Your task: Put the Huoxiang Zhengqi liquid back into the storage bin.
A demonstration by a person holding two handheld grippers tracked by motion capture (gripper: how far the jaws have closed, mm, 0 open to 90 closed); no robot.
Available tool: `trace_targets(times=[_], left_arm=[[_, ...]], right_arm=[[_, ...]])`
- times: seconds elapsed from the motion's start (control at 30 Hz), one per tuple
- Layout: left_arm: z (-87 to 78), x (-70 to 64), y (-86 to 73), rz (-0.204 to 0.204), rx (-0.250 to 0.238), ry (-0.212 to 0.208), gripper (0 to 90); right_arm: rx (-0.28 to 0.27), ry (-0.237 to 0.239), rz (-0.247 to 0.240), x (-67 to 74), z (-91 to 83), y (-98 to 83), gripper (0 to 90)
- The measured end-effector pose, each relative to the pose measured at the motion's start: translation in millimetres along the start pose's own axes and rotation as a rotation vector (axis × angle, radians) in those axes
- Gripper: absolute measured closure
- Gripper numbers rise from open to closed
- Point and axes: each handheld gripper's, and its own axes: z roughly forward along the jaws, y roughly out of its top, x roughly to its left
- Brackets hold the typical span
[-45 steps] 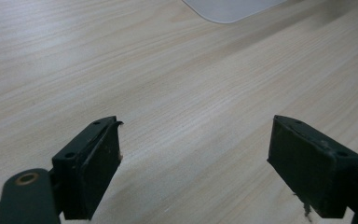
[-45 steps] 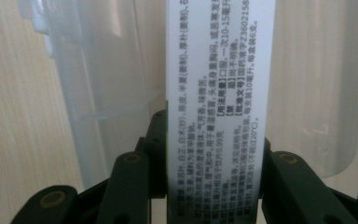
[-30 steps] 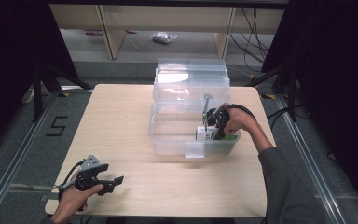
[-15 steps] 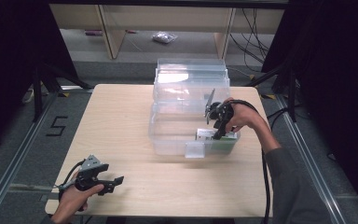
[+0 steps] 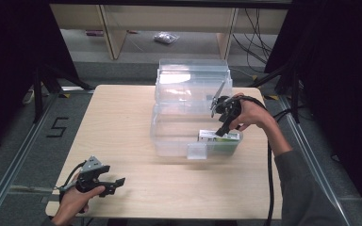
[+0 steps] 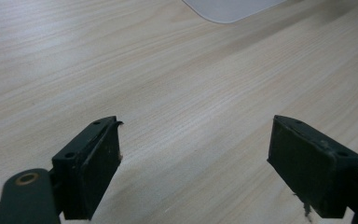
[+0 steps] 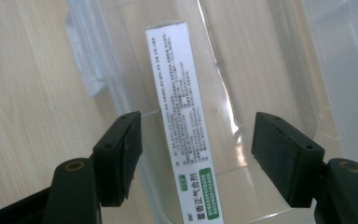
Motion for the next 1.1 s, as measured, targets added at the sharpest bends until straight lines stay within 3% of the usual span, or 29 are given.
trace_targets(times=[0.03,0.07,0.1,0.23,0.3,0.57,0.63,0.77,0.8,0.87,1.1], left_arm=[[0.0,-0.4,-0.1,0.000,-0.002,0.006,16.1],[-0.7,0.3,0.1,0.008,0.008,0.006,16.0],[-0.3,-0.1,-0.1,0.005,0.002,0.007,16.0],[-0.6,0.2,0.1,0.007,0.006,0.003,16.1],[-0.6,0.1,0.1,0.007,0.005,0.002,16.1],[-0.2,-0.1,-0.1,0.005,0.002,0.006,16.0],[-0.4,0.0,0.1,0.005,0.005,0.004,16.1],[-0.4,0.0,0.1,0.006,0.005,0.003,16.0],[-0.3,-0.1,0.0,0.005,0.004,0.003,16.0],[0.0,-0.4,-0.2,0.004,0.000,0.006,16.0],[-0.5,0.1,0.0,0.007,0.007,0.003,16.1]], right_arm=[[0.000,-0.015,0.002,-0.6,-1.1,-0.7,33.0],[0.001,-0.008,0.047,2.2,-2.7,-1.4,32.0],[-0.009,-0.010,0.020,0.0,-3.3,-1.6,30.9],[-0.030,-0.028,0.069,3.1,-7.6,-2.9,29.1],[-0.065,-0.029,0.075,3.4,-8.6,-3.7,29.1],[-0.103,-0.044,0.099,8.5,-9.8,-8.0,28.1],[-0.124,-0.048,0.133,10.6,-10.9,-9.1,26.7],[-0.137,-0.052,0.122,11.7,-11.8,-12.3,26.2],[-0.135,-0.050,0.140,13.8,-12.5,-12.9,26.2],[-0.146,-0.055,0.116,13.2,-12.6,-13.9,26.2],[-0.150,-0.064,0.147,18.0,-13.5,-17.0,25.5]])
